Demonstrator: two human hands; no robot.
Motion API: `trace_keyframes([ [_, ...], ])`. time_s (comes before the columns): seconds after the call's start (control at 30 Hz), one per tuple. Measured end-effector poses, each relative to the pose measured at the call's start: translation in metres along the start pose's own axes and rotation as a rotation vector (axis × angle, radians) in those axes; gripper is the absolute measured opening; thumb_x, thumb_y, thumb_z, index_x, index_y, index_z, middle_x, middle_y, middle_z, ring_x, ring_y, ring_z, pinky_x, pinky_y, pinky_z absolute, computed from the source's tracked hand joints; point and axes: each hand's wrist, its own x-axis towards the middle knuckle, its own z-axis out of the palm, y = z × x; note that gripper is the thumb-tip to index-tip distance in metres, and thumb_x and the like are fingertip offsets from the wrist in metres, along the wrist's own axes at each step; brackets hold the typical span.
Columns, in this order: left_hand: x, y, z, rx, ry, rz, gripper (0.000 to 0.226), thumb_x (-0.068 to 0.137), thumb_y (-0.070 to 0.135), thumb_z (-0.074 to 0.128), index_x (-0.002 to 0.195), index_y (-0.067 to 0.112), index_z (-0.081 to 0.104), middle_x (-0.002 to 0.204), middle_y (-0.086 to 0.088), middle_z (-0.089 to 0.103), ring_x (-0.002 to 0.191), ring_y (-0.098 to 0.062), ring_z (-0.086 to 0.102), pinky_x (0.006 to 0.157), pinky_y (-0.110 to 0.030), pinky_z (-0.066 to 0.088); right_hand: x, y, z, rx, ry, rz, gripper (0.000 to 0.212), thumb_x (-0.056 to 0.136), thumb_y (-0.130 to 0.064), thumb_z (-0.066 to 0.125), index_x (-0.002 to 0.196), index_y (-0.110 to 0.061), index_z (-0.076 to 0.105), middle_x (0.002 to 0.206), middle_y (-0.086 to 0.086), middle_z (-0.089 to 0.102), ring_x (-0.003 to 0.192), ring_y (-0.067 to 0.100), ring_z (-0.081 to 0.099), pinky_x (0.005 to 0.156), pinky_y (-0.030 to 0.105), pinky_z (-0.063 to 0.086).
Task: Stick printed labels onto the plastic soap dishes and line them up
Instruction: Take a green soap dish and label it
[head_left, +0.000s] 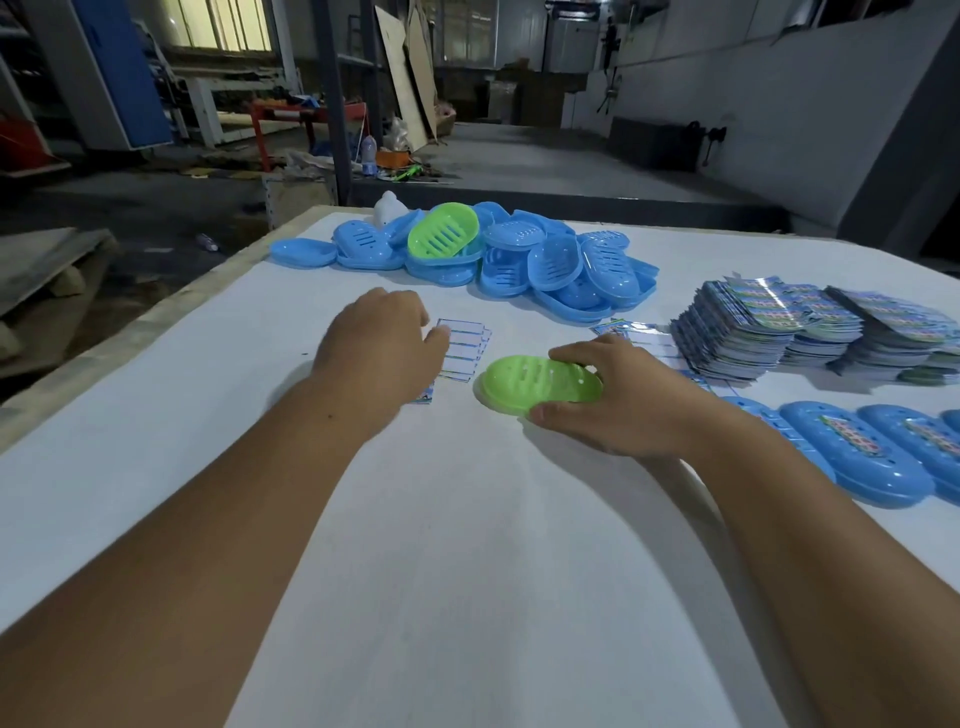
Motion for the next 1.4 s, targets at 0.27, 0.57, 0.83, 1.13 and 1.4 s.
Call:
trace_keyframes([
  [0.27,-0.008,-0.005,-0.005,-0.032,-0.177,-0.06,0.043,0.08,0.044,0.074,0.111,0.016,0.061,0.106,-0.001,0.067,0.096,-0.023,0.062,0.076,-0.032,0.05,-0.002,-0.004,0.001,0.001,-0.006,0.006,0.078,0.083,-0.058,0.069,0.15,-0.03,0.042,0.142,-0.004,0.054,0.133,0.027,0.045,0.11,0.04,0.039],
  [0.57,0.001,0.0,-0.008,0.146,-0.093,-0.07,0.029,0.089,0.04,0.06,0.076,0.016,0.052,0.079,-0.007,0.06,0.072,-0.024,0.056,0.051,-0.029,0.035,-0.003,-0.004,0.003,-0.018,0.007,-0.006,0.071,0.083,-0.06,0.068,0.146,-0.035,0.046,0.138,-0.004,0.057,0.131,0.026,0.046,0.108,0.039,0.041],
  [0.83,0.006,0.007,-0.02,-0.408,0.13,-0.092,0.019,0.093,0.027,0.052,0.079,0.018,0.061,0.071,0.005,0.059,0.064,-0.014,0.051,0.059,-0.027,0.037,0.001,-0.004,0.003,0.118,0.218,0.017,0.056,0.085,-0.057,0.069,0.134,-0.031,0.06,0.129,-0.01,0.063,0.115,0.011,0.056,0.093,0.029,0.043],
  [1.13,-0.016,0.045,-0.003,-1.334,-0.392,-0.273,0.018,0.089,0.019,0.061,0.085,0.014,0.077,0.071,0.005,0.07,0.052,-0.004,0.053,0.055,-0.025,0.034,-0.002,-0.03,0.007,0.816,0.189,-0.064,0.014,0.09,-0.034,0.074,0.092,-0.02,0.07,0.088,0.006,0.077,0.074,0.013,0.069,0.07,0.034,0.056],
  [1.4,-0.026,0.058,0.001,-1.356,-0.418,-0.353,0.026,0.087,0.014,0.054,0.092,0.021,0.079,0.066,0.004,0.068,0.05,-0.006,0.057,0.044,-0.018,0.038,-0.001,-0.037,0.013,0.955,0.178,0.034,0.036,0.082,-0.043,0.081,0.106,-0.023,0.063,0.089,-0.004,0.078,0.072,0.006,0.068,0.073,0.034,0.058],
])
